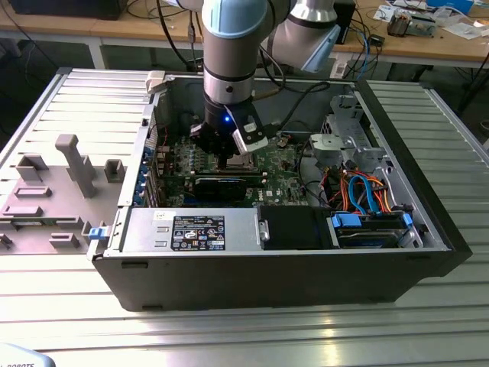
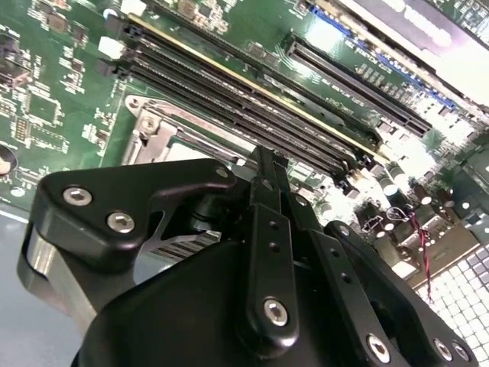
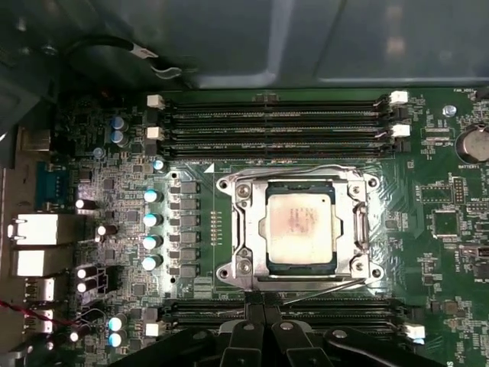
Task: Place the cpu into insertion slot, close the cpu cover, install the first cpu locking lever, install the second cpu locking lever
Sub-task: 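Install the second cpu locking lever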
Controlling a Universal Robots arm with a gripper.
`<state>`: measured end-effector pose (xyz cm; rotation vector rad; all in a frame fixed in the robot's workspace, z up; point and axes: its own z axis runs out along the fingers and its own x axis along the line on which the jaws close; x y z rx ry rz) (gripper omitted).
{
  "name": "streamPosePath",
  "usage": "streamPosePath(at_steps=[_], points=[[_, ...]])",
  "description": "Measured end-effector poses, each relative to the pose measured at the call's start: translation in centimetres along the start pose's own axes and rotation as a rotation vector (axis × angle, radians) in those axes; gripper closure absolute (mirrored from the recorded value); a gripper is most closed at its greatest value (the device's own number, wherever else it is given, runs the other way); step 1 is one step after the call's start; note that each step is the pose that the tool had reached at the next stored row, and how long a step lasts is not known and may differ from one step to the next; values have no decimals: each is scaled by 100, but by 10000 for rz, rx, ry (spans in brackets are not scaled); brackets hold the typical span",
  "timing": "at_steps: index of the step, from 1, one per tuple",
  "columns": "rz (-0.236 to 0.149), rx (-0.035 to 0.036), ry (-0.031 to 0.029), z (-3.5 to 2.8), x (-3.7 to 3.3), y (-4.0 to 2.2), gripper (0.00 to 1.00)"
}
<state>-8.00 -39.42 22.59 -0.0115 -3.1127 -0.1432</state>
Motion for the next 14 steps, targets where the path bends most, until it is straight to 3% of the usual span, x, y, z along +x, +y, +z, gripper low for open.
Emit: streamPosePath(at_steps=[6, 14], points=[[-9, -67, 2, 4, 35, -47, 89], [-26, -387, 5, 6, 108, -132, 89]])
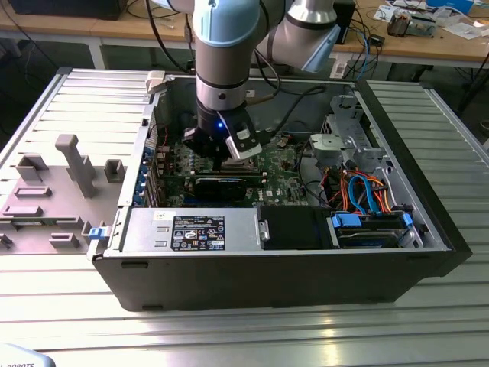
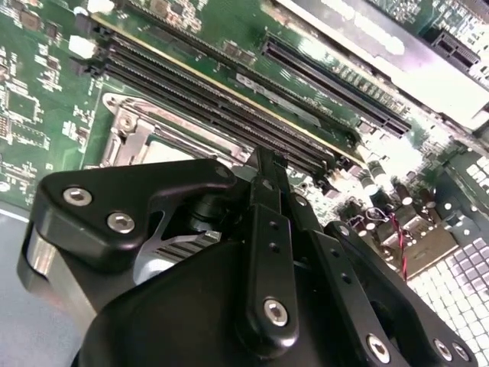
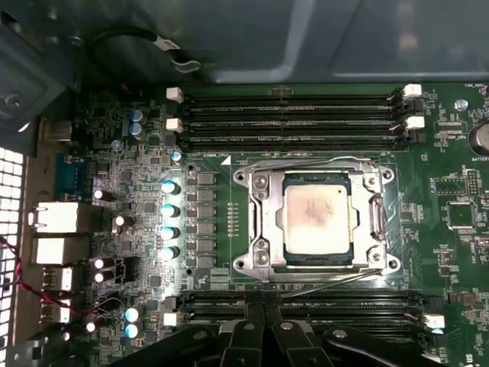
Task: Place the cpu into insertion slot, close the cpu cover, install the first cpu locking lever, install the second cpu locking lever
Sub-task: 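Install the second cpu locking lever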
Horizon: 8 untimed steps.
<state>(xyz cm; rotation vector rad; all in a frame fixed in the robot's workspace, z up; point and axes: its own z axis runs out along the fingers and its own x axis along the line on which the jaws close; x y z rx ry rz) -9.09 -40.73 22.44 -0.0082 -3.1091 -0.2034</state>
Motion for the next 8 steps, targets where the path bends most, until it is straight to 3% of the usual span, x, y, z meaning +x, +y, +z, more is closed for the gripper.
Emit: streamPosePath(at_steps=[4, 8], points=[[-11, -133, 1, 23, 24, -9, 89], [-14, -188, 3, 71, 33, -25, 89]])
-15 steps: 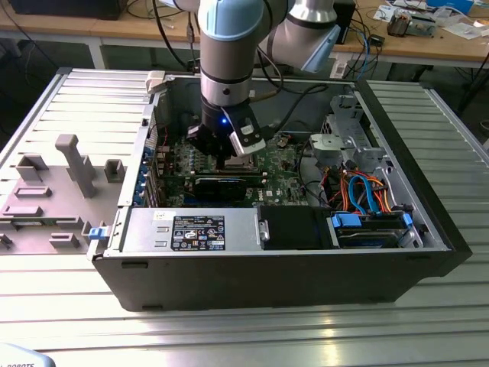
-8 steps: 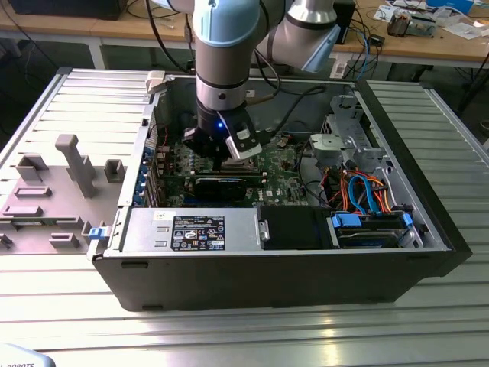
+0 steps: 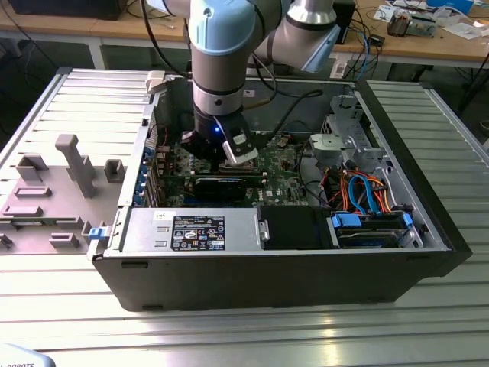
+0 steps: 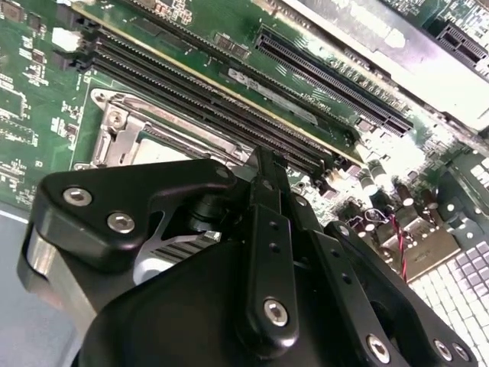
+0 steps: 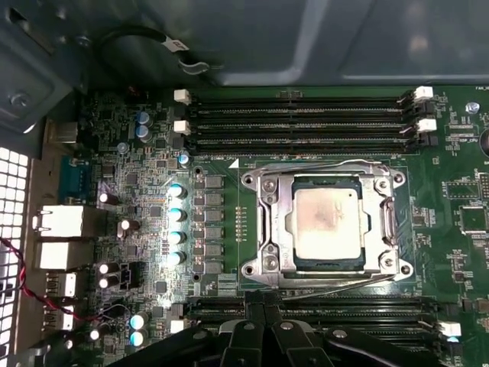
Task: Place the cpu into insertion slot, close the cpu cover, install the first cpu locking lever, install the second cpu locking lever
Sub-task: 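Install the second cpu locking lever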
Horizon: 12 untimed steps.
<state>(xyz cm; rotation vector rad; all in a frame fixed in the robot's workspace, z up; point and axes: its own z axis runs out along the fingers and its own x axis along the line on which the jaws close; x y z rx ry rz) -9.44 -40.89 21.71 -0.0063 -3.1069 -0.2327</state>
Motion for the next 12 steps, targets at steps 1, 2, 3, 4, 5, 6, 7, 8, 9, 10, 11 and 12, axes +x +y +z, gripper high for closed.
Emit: streamPosePath(at_steps=[1, 2, 3, 4, 5, 6, 7, 8, 9, 10, 11, 12], points=[[2, -25, 3, 9, 7, -5, 89], [1, -37, 2, 17, 16, -7, 89], [0, -44, 3, 21, 21, -8, 89], [0, -54, 5, 25, 26, -10, 89], [-1, -71, 7, 34, 31, -11, 89], [-2, -83, 8, 42, 33, -13, 89], [-3, -115, 9, 56, 36, -15, 89], [-2, -154, 9, 63, 37, -15, 89], [-2, -195, 7, 68, 39, -16, 89], [-2, -265, 8, 73, 42, -17, 89], [-4, -309, 9, 79, 43, -18, 89], [-6, -335, 9, 93, 43, -20, 89]])
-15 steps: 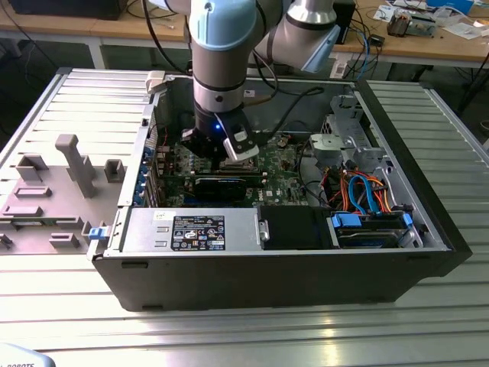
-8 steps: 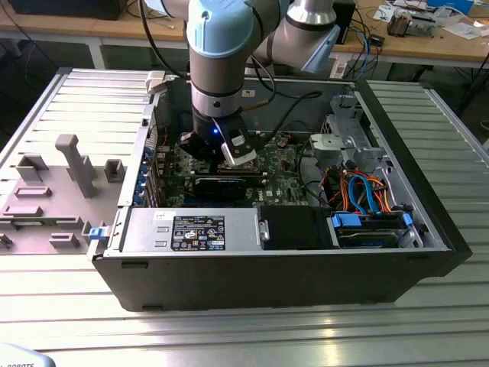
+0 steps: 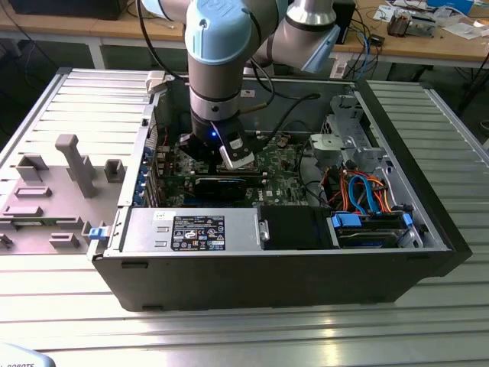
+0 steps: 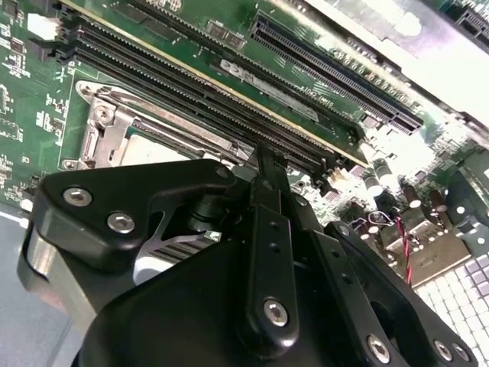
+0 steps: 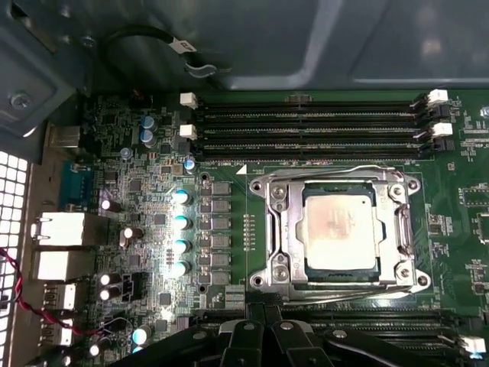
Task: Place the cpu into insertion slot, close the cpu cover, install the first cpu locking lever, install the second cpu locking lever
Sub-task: 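Install the second cpu locking lever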
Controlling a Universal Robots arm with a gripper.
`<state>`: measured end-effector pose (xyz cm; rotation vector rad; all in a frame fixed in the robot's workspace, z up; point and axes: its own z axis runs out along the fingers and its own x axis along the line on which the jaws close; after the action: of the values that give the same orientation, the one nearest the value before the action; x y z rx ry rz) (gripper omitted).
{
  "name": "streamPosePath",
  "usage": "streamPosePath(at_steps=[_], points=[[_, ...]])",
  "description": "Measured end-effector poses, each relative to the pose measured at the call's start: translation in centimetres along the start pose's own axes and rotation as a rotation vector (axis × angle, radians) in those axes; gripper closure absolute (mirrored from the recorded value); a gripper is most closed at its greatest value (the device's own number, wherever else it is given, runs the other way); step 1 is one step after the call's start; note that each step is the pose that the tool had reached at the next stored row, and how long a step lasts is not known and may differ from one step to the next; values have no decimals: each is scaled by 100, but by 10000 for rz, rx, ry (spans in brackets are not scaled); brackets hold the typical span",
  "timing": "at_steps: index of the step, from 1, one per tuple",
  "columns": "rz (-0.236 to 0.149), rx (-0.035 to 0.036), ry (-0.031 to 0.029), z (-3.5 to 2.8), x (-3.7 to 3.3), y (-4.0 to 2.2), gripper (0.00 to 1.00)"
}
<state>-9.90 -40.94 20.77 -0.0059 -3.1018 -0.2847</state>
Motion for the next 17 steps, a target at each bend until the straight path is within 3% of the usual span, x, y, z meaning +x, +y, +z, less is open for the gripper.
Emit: streamPosePath(at_steps=[2, 4, 5, 6, 9, 17], points=[[-3, -33, 2, 24, 2, -5, 89], [-2, -123, 5, 48, 5, -9, 89], [-4, -178, 3, 57, 6, -11, 89], [-9, -280, 2, 68, 7, -13, 89], [-12, -408, 3, 86, 10, -16, 89], [-15, -392, 6, 89, 13, -14, 89]])
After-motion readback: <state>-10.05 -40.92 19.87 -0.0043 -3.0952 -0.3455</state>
